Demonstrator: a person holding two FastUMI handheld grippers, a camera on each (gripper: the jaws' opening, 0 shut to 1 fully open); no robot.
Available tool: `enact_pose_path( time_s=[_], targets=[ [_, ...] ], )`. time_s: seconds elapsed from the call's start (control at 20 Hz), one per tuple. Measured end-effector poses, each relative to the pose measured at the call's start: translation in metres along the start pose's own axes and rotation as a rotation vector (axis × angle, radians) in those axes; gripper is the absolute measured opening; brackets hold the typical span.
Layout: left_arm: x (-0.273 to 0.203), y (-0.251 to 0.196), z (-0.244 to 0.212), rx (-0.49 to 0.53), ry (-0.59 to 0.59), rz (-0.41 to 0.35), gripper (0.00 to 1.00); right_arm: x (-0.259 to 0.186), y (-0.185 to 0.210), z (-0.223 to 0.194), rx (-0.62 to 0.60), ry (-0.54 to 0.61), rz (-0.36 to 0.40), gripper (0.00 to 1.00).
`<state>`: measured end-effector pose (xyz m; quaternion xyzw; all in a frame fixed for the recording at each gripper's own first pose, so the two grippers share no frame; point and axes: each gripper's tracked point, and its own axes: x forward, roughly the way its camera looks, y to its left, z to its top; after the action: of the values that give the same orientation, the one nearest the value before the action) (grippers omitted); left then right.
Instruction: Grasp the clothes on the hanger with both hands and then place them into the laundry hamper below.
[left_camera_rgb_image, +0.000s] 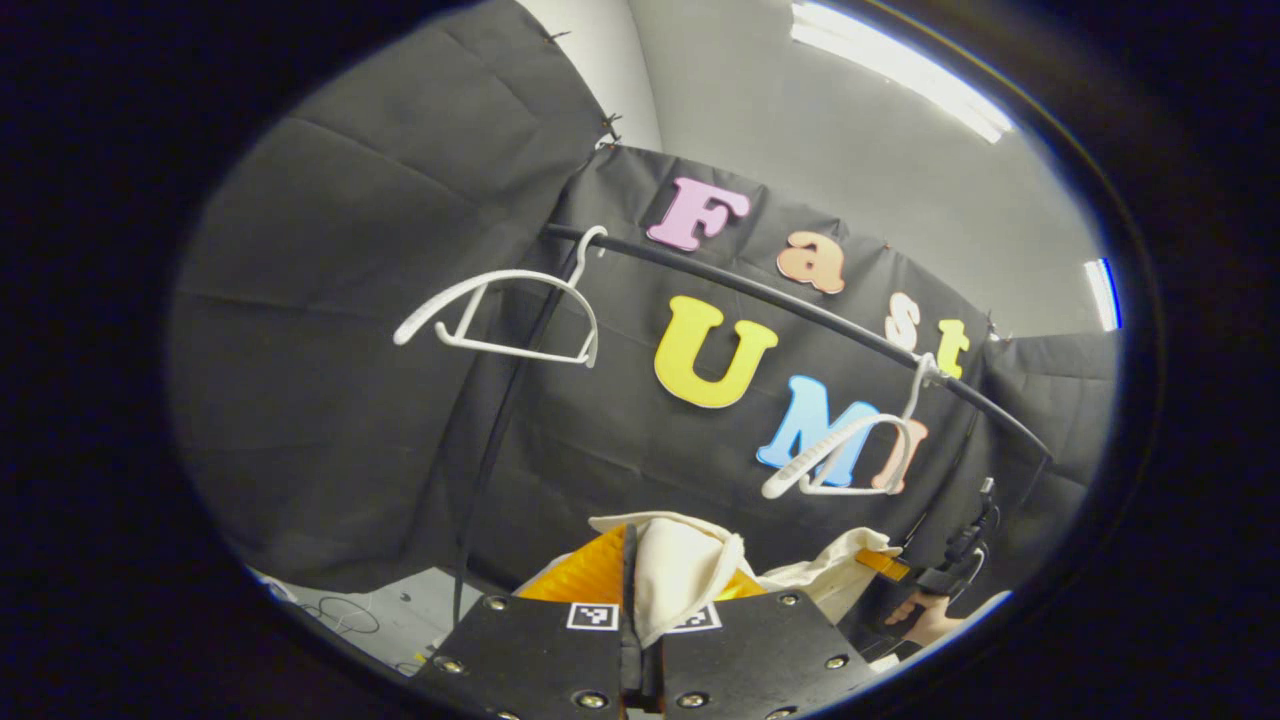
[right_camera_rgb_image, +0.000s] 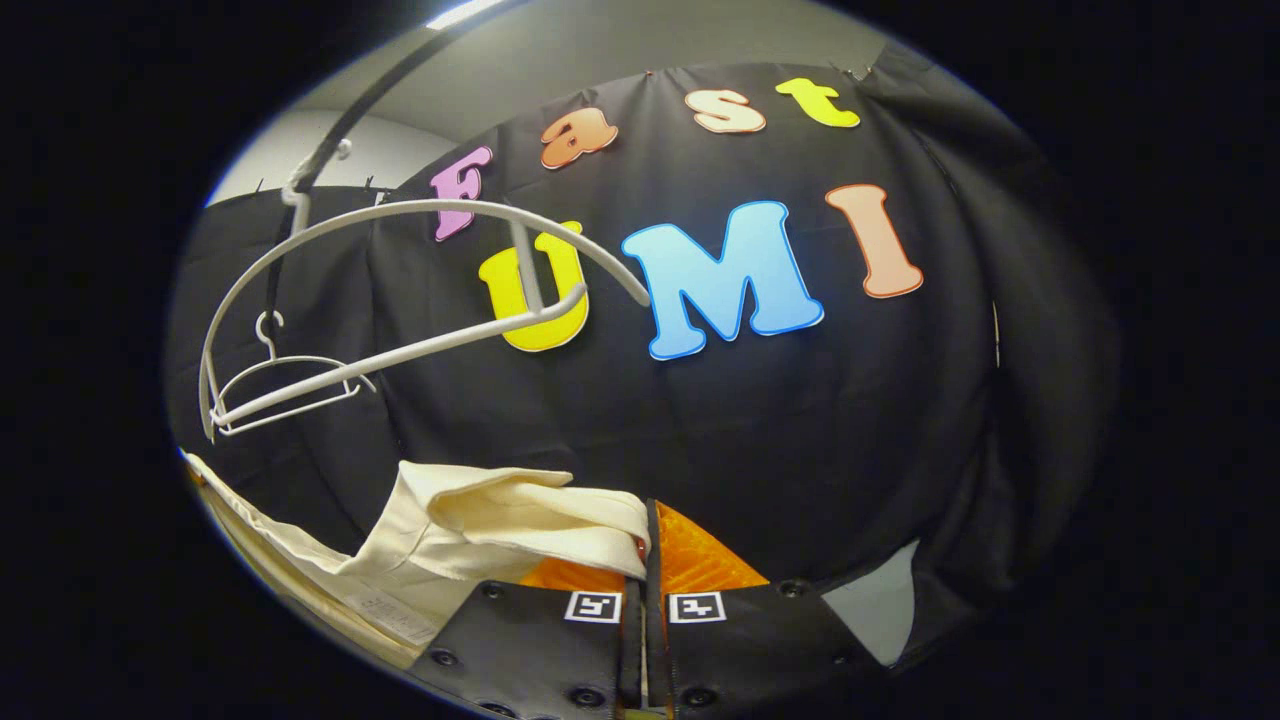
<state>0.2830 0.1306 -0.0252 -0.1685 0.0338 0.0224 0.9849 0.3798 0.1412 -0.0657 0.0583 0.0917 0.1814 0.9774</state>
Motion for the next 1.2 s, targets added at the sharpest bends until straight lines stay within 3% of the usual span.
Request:
enact_pose_path(
  time_s=[0.25, 0.45, 0.65, 0.7, 0.85, 1.2],
  targets=[
    [-0.030, 0.005, -0.008, 0.120, 0.072, -0.107, 0.01, -0.073, 0.040, 0.002, -0.028, -0.018, -0.038, 0.04],
    [-0.049, -0.013, -0.022, 0.250, 0.099, -0.220, 0.00, -0.124, 0.088, -0.004, -0.037, -0.026, -0.010, 0.03],
    [-0.062, -0.046, -0.059, 0.236, 0.137, -0.348, 0.00, -0.166, 0.125, -0.031, 0.017, 0.011, 0.015, 0.00],
    [-0.064, -0.047, -0.065, 0.223, 0.148, -0.363, 0.00, -0.171, 0.133, -0.041, 0.022, 0.036, 0.021, 0.03],
    [-0.063, -0.039, -0.085, 0.203, 0.175, -0.358, 0.00, -0.180, 0.149, -0.078, 0.090, 0.123, 0.040, 0.00],
    [-0.039, 0.021, -0.153, 0.236, 0.295, -0.249, 0.02, -0.180, 0.167, -0.166, 0.154, 0.284, 0.013, 0.03]
  ],
)
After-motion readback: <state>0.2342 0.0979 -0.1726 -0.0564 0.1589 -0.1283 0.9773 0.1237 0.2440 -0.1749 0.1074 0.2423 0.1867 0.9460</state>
